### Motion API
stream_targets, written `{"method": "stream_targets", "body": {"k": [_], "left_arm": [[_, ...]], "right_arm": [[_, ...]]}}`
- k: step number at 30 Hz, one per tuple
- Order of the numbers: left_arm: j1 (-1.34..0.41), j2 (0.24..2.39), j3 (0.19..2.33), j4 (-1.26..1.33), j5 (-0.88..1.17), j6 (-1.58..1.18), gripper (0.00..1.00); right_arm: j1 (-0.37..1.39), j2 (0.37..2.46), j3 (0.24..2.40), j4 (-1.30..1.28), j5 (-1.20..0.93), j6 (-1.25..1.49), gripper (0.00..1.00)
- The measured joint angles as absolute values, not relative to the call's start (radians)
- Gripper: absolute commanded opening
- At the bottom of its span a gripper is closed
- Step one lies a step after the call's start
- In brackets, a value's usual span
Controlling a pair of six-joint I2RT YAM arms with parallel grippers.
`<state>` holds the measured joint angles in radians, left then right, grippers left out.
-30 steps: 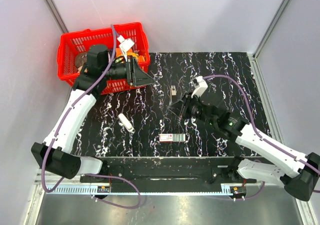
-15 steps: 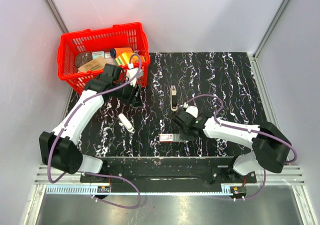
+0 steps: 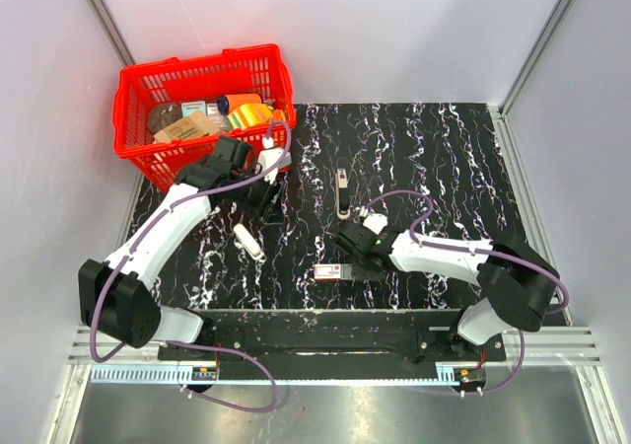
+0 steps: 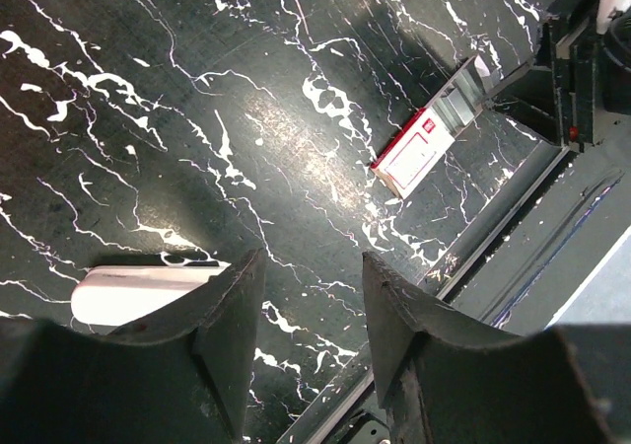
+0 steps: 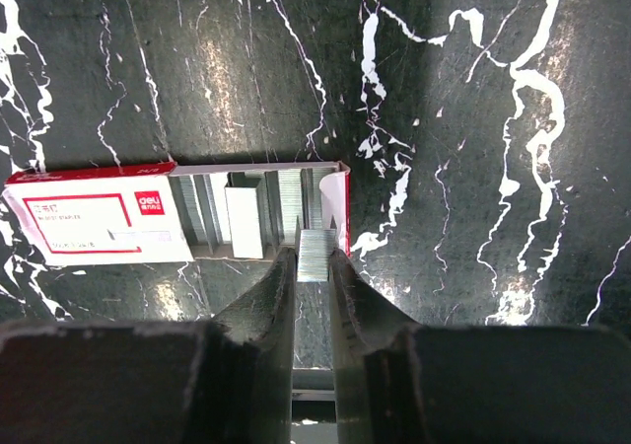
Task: Unload the staples from the stapler
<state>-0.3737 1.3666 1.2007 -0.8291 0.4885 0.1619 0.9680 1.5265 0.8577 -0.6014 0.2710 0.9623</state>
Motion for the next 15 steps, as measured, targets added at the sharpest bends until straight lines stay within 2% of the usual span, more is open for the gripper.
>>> {"method": "stream_targets", "body": {"k": [15], "left_arm": [[-0.405, 1.359, 1.2, -0.825, 0.477, 0.162, 0.48]], "right_arm": [[0.969, 1.561, 0.881, -0.599, 0.27, 0.962, 0.15]]}}
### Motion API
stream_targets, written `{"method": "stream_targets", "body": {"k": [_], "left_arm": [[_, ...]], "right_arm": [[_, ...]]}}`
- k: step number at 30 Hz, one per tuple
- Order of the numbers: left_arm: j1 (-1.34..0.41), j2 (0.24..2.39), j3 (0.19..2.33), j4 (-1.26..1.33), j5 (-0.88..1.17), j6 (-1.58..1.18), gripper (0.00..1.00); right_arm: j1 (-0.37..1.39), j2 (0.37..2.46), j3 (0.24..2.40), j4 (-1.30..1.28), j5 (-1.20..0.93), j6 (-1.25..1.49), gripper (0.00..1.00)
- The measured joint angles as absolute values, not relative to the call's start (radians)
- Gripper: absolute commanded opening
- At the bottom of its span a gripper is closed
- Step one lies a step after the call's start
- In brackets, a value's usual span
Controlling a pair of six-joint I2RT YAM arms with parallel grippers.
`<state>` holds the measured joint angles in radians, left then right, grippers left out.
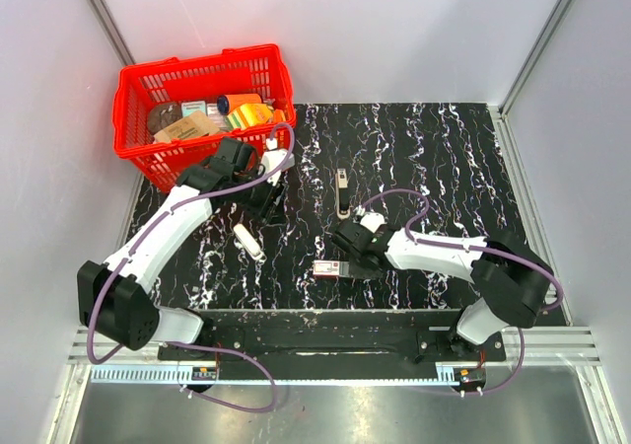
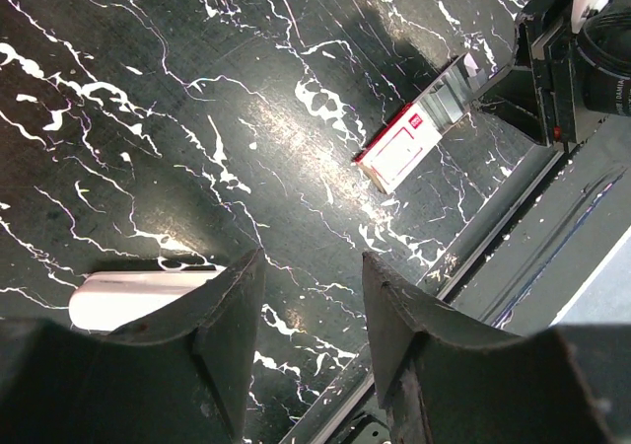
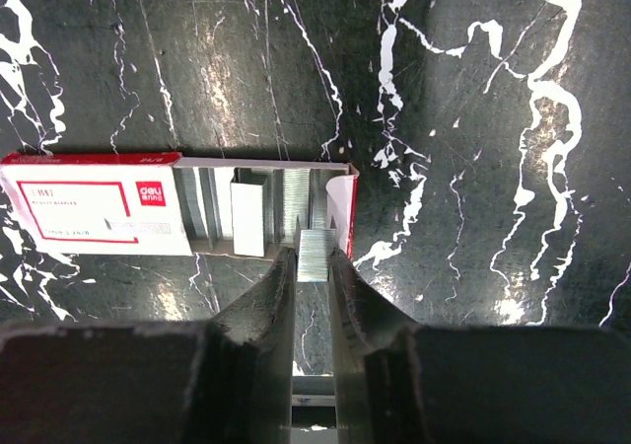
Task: Unload the staples from the stapler
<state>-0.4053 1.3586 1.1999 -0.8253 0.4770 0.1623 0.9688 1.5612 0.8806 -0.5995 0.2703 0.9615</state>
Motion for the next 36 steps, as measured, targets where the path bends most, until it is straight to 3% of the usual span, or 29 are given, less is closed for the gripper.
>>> {"method": "stream_targets", "body": {"k": [13, 24, 36], "left_arm": [[-0.425, 1.341, 1.185, -0.817, 0.462, 0.17, 0.48], [-0.437, 1.33, 1.184, -0.815, 0.455, 0.183, 0.49], [-0.453, 1.33, 1.182, -0.815, 0.443, 0.193, 0.49]], "right_arm": [[0.969, 1.57, 0.894, -0.599, 0.27, 0.951, 0.33], [0.969, 1.562, 0.894, -0.599, 0.271, 0.938, 0.3], [0.969, 1.393, 0.878, -0.609, 0.325, 0.937, 0.25]]}}
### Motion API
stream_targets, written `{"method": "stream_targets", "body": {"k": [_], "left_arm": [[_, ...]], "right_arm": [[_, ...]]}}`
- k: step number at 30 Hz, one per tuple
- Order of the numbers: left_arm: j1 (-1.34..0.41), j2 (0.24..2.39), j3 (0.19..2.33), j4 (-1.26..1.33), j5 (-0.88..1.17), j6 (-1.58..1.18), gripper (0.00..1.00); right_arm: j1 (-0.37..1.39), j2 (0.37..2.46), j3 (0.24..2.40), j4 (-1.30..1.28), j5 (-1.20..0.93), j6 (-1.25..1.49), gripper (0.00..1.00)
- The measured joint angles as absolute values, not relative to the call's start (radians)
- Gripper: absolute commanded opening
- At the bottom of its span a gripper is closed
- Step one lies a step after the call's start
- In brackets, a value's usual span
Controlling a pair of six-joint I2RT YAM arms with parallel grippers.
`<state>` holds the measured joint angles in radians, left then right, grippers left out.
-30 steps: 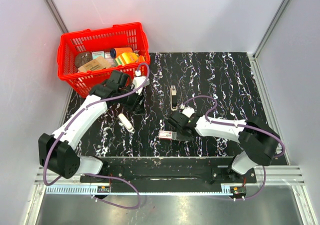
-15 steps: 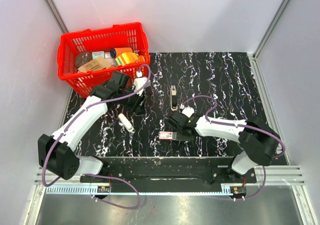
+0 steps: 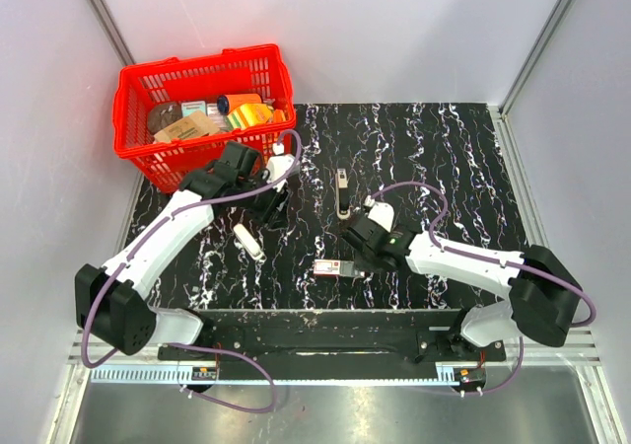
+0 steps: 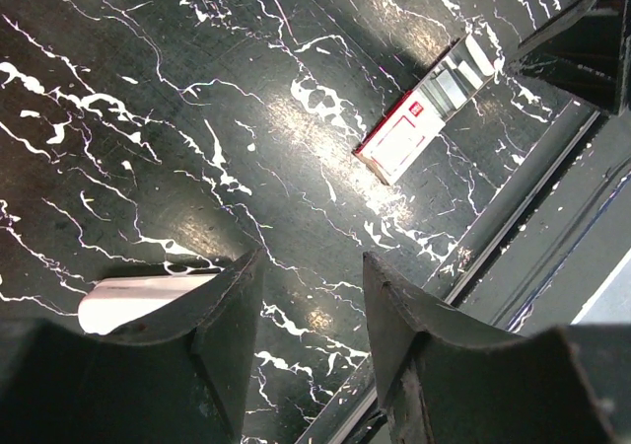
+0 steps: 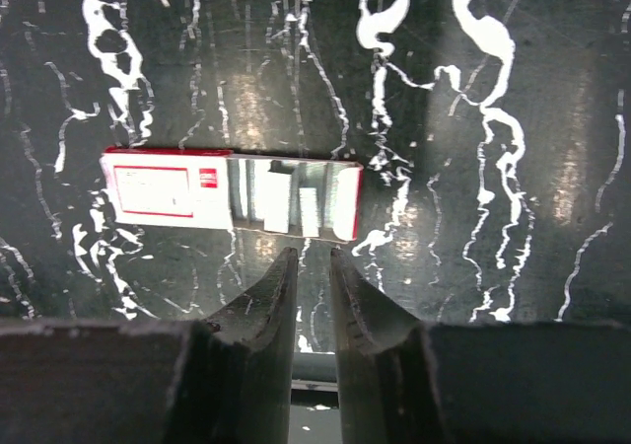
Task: Unload the staples from the stapler
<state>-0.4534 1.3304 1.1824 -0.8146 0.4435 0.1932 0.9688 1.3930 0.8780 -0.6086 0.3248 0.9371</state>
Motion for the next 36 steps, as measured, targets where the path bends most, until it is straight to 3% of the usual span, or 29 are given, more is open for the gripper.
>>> {"method": "stream_targets", "body": {"k": [7, 14, 36], "left_arm": [[-0.539, 1.353, 1.125, -0.79, 0.362, 0.273, 0.48], [-0.63, 1.515, 1.091, -0.757, 0.279, 0.361, 0.45], [-0.777, 1.723, 1.058, -0.631, 0.197, 0.418, 0.44]], "right_arm": [[0.95, 1.391, 0.823, -0.626, 0.34, 0.939, 0.25], [0.833, 1.353, 0.673, -0.556, 0.223, 0.937, 0.24], [0.709, 1.407, 0.655, -0.346, 0.016, 0.841, 0.16]]}}
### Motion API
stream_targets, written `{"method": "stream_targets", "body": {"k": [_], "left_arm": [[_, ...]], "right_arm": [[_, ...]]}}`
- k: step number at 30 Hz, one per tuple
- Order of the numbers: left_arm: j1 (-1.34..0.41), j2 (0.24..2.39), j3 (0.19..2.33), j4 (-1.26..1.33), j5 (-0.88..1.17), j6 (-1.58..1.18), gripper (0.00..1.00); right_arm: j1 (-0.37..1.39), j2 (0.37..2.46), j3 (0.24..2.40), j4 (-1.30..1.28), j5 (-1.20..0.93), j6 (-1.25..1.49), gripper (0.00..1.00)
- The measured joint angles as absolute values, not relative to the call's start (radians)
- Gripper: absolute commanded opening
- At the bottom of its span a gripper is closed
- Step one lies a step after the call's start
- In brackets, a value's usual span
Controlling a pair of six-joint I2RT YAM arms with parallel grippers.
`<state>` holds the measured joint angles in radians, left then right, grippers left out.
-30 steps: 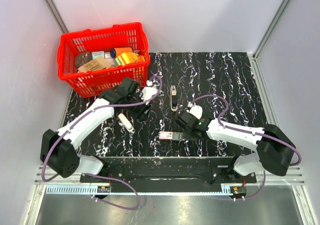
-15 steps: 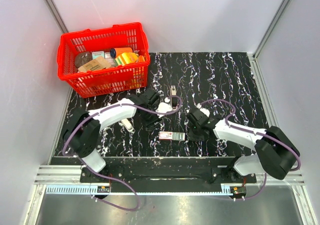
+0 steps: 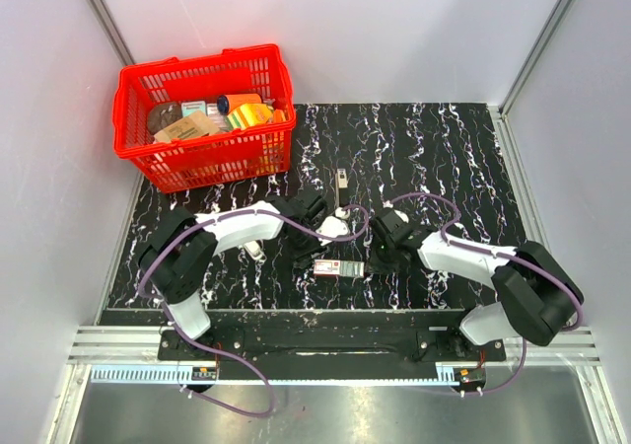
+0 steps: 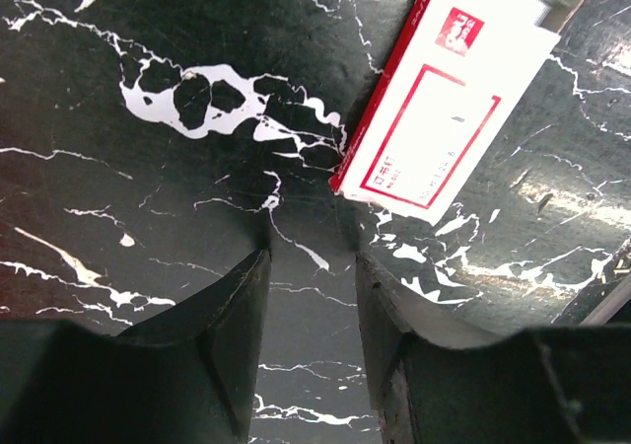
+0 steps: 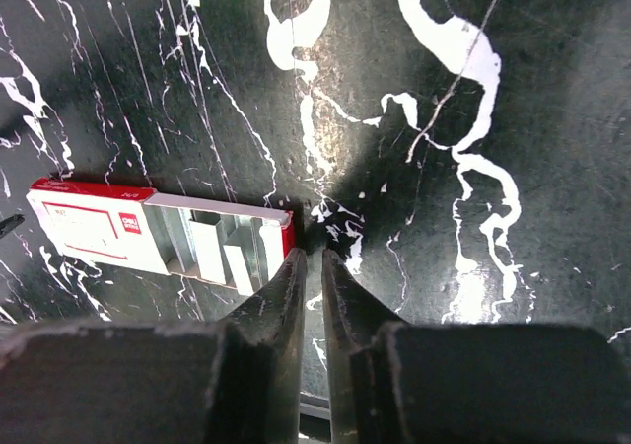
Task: Unload the staples from the stapler
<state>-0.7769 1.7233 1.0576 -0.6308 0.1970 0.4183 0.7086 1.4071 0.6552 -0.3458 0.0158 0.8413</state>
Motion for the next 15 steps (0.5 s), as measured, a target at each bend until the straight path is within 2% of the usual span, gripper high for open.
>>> {"method": "stream_targets", "body": {"k": [15], "left_arm": [[-0.784, 1.738, 1.058, -0.599, 0.196, 0.403, 0.43]], "right_arm": [[0.703, 1.472, 0.675, -0.268, -0.085, 0.834, 0.15]]}}
